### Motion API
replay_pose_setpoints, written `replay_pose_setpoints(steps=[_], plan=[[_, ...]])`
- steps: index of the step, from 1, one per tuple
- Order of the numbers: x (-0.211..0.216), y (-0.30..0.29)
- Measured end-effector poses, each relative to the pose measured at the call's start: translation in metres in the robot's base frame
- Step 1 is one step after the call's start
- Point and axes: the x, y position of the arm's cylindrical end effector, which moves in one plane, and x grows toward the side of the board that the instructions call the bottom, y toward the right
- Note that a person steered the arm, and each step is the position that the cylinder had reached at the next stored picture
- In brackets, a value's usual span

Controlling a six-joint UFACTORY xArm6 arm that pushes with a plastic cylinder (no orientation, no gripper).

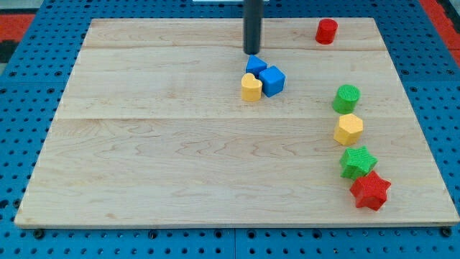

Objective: Push red circle into left side of yellow heart

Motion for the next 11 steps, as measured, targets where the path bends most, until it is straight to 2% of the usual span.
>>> replay_pose_setpoints(steps=[1,2,4,5,6,7,8,9,10,11], plan=[[0.017,-0.011],[0.011,-0.013],[0.012,0.202],[-0.064,0.233],[-0.093,0.152],[-0.05,0.057],[-0.074,0.112],[-0.048,0.18],[-0.038,0.12],[-0.018,0.125]])
